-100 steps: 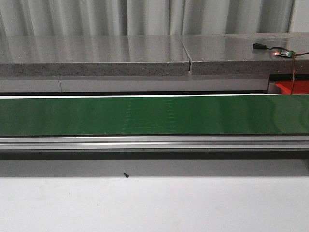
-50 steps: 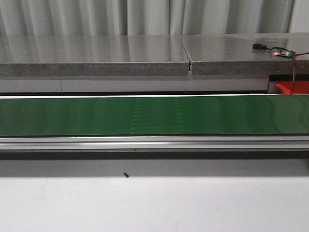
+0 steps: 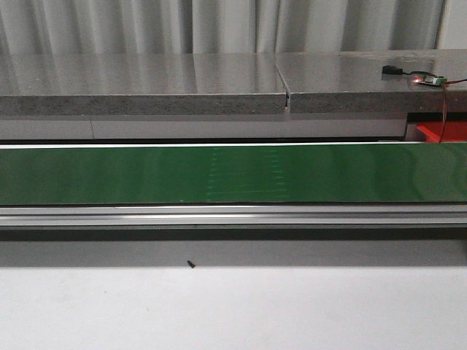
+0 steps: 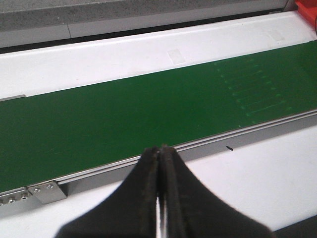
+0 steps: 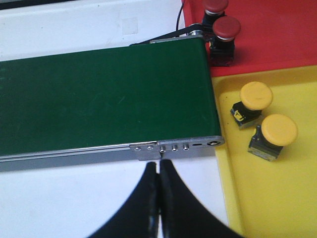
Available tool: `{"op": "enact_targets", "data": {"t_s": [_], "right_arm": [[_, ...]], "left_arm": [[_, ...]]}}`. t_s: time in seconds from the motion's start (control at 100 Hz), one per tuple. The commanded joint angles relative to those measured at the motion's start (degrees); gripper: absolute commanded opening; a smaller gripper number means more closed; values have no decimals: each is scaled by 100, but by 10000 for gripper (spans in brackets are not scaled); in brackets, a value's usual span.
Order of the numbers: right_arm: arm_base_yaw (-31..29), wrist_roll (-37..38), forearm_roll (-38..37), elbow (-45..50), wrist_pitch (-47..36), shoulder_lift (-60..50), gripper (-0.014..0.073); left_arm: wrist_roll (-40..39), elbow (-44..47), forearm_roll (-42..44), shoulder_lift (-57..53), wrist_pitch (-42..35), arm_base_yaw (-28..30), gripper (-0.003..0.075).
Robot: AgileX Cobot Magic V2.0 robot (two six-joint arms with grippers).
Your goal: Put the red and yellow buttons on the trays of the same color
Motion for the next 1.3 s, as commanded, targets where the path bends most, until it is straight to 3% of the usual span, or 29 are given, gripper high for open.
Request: {"op": "enact_targets", "data": {"t_s": [0.0, 1.04, 1.19, 1.29], "right_arm": [[8, -3, -45, -200, -304, -33, -67], [8, -3, -45, -200, -304, -33, -67], [8, -3, -45, -200, -296, -33, -67], [8, -3, -45, -200, -296, -33, -67]], "left_arm": [[-9, -140, -157, 13, -329, -38, -19], [-9, -108, -157, 24, -558, -38, -19], [-106, 4, 579, 61, -562, -4, -19], [-871, 16, 1036, 139, -603, 178, -19]]}}
